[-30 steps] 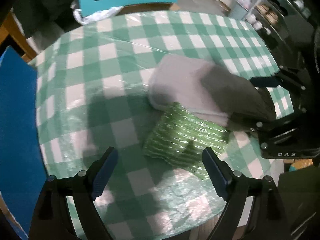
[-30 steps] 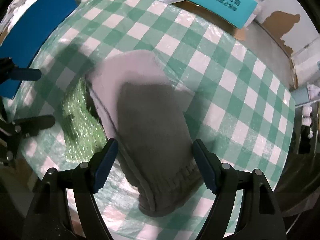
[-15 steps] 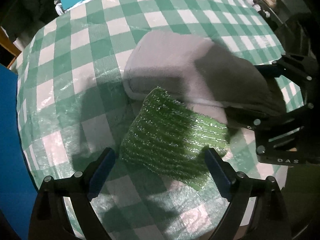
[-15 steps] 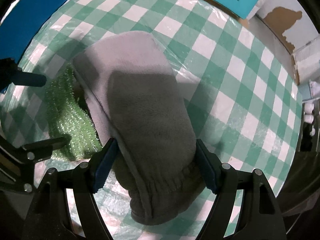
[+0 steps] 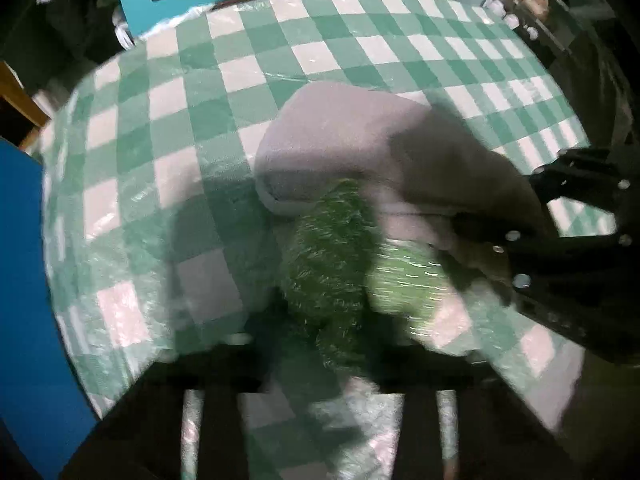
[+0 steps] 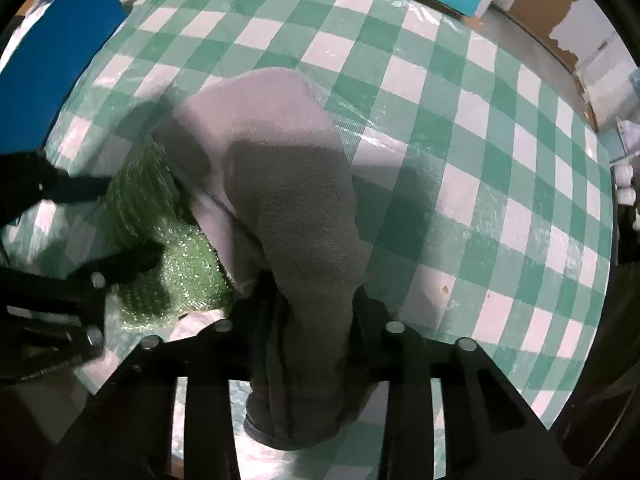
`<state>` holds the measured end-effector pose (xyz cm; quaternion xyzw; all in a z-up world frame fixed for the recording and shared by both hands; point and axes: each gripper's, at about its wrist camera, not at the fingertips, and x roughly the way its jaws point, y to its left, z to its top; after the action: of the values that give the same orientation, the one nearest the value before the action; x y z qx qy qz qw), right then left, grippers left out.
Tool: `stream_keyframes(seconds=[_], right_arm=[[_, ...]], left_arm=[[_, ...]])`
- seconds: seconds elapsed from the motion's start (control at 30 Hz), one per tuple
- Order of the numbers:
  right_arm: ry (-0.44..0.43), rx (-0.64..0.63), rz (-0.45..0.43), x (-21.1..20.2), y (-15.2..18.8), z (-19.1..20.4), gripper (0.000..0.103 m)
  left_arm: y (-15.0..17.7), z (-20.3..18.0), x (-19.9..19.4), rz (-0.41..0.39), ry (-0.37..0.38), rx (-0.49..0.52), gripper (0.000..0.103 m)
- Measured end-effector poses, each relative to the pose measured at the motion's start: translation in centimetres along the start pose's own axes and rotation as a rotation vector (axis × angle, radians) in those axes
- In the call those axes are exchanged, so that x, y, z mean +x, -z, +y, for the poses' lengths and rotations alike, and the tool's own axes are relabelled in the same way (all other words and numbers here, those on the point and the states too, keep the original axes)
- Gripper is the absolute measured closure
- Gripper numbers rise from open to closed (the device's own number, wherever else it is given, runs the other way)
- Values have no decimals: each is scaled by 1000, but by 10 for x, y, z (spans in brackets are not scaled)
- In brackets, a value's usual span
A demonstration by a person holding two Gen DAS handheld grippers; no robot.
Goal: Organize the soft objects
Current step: 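Close the left gripper on the green knitted scrubber and lift it, then carry the green scrubber and grey mitt over the box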
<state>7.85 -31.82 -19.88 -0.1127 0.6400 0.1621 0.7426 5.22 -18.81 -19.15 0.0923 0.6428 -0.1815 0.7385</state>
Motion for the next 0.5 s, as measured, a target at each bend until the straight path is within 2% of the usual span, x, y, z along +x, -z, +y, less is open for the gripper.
stream_keyframes(seconds=[0.07,0.3,0.5], right_arm=[[3,25,-11,-4,-2,3,76],[-24,118,-45,-19,-5,4,77],[-15,149,-78,-33,-15,-2,77]], left_arm=[[2,6,-4,-2,23,-22,81],[2,14,-28,-57,22,-35,82],[1,32,-48,-92,-22,-53,82]])
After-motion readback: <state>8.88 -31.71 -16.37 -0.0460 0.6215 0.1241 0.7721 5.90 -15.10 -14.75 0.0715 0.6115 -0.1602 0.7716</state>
